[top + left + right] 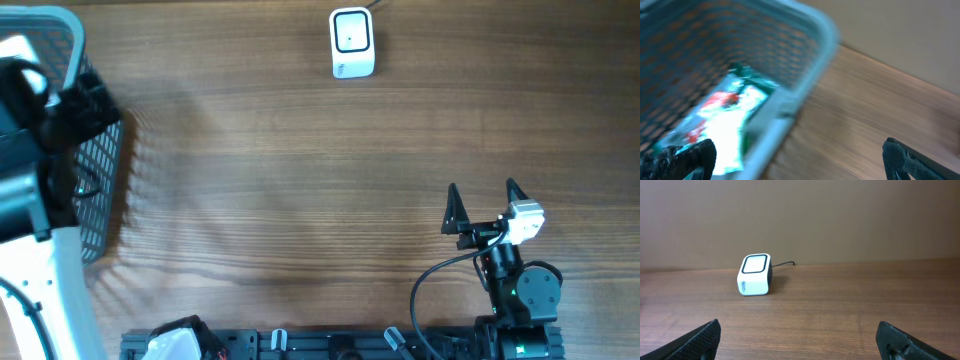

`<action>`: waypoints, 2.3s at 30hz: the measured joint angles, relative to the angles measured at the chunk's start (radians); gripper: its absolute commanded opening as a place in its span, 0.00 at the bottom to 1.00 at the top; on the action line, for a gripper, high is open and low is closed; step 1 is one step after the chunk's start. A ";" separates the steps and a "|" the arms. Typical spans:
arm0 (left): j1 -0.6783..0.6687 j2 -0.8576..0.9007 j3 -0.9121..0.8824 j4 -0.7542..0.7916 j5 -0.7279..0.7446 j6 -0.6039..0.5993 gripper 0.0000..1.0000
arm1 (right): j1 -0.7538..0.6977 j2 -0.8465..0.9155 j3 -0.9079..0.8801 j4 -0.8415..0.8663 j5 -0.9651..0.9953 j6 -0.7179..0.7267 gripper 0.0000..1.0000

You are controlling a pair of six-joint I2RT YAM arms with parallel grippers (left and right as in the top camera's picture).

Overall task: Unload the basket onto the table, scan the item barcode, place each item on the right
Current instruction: 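Reach the left gripper into the basket and grasp the green-white wipes pack, then carry the wipes pack with the left gripper and drop it near the scanner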

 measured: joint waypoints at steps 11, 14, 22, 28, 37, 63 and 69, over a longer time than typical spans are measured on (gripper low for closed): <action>0.257 0.206 0.001 0.027 0.031 0.000 1.00 | 0.000 0.000 0.000 0.000 0.000 0.000 1.00; 0.322 0.267 0.001 0.036 0.080 0.024 1.00 | 0.000 0.000 0.000 0.000 0.000 0.000 1.00; 0.402 0.440 0.001 0.033 0.166 0.178 1.00 | 0.000 0.000 0.000 0.000 0.000 0.000 1.00; 0.402 0.540 -0.011 0.017 0.198 0.241 1.00 | 0.000 0.000 0.000 0.000 0.000 0.000 1.00; 0.402 0.612 -0.057 0.049 0.212 0.252 1.00 | 0.000 0.000 0.000 0.000 0.000 0.000 1.00; 0.407 0.452 0.071 0.092 0.256 0.190 0.60 | 0.000 0.000 0.000 0.000 0.000 0.000 1.00; 0.376 0.170 0.197 0.115 0.309 -0.008 0.56 | 0.000 0.000 0.000 0.000 0.000 0.000 1.00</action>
